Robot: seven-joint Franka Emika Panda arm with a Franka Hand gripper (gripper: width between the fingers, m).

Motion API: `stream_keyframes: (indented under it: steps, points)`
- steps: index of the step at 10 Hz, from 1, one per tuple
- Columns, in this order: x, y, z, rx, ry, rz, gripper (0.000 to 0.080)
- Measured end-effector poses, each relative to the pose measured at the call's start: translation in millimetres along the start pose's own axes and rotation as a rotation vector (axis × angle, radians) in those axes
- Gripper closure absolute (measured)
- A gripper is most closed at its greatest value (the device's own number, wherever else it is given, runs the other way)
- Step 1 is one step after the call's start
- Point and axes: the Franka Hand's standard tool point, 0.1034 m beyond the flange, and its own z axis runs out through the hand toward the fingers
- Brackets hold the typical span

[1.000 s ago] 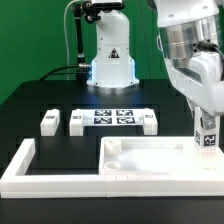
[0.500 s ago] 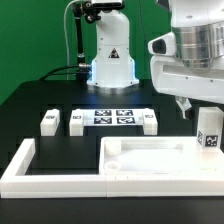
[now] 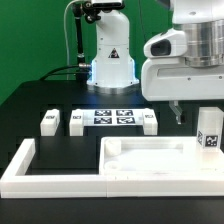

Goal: Assemble desk

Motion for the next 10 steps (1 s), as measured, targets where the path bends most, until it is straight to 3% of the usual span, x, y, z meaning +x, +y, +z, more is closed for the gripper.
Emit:
stream_keyframes:
  steps: [1,2,3,4,5,9,10]
  points:
    - [-1.0,-1.3,0.7,0.008,-0.003,0.083,0.015]
    - [-0.8,-0.8,0.6,0.008,-0.003,0.073,0.0282]
    - [-1.0,-1.5,0.7,0.011,-0.004,0.131,0.0282]
    - [-1.1,-1.8,0.7,0.011,-0.004,0.218,0.0438]
    - [-0.8,-0.9,0.6,0.01,-0.004,0.272,0.0508]
    - [1.1,6.0,-0.7,0.012,-0.014,0.586,0.0508]
    - [2.9,8.4,-1.5,0.027,-0.019,0.737,0.0508]
